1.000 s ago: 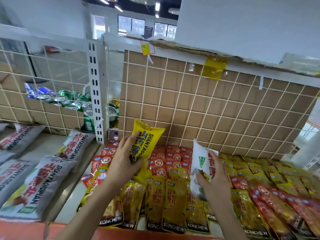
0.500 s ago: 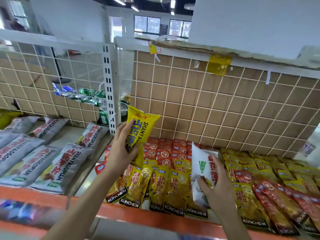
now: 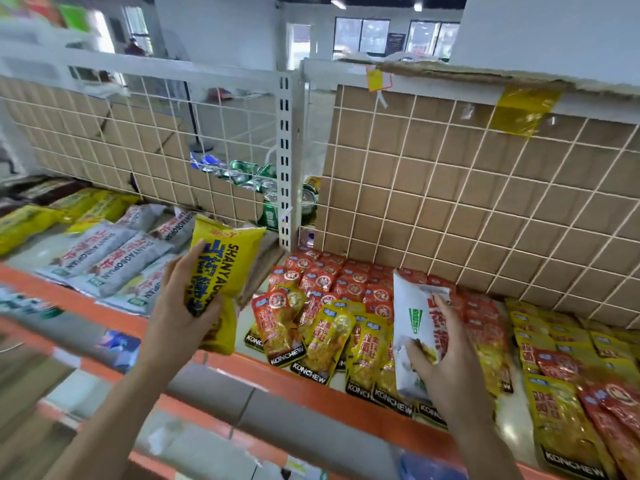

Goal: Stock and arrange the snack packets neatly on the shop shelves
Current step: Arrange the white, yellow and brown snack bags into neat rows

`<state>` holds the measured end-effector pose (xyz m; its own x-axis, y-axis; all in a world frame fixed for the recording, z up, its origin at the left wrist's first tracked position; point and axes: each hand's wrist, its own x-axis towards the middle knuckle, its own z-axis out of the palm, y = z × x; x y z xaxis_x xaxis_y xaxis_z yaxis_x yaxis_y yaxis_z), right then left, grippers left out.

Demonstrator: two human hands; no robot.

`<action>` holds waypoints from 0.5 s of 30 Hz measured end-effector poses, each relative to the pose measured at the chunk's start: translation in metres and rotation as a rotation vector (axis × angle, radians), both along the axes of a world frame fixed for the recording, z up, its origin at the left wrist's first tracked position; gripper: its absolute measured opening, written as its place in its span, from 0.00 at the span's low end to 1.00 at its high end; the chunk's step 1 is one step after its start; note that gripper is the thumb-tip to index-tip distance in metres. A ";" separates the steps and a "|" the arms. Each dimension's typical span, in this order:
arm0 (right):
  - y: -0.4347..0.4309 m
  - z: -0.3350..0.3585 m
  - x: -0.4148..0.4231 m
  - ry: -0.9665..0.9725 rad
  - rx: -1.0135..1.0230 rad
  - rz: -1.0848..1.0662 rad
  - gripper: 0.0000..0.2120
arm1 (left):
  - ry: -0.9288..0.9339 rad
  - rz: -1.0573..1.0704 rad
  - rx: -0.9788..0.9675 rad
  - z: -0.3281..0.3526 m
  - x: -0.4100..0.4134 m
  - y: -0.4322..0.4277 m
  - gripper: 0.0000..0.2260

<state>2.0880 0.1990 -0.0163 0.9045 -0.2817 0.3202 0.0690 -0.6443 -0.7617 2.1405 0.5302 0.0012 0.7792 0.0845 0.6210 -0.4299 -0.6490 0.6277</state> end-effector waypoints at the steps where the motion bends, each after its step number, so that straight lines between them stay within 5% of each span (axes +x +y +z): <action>1: 0.006 0.000 0.001 0.003 -0.002 0.019 0.33 | 0.017 0.031 -0.006 0.000 -0.009 0.009 0.33; 15: 0.124 0.008 0.012 -0.016 0.040 0.131 0.32 | 0.076 0.210 -0.095 -0.024 -0.053 0.145 0.32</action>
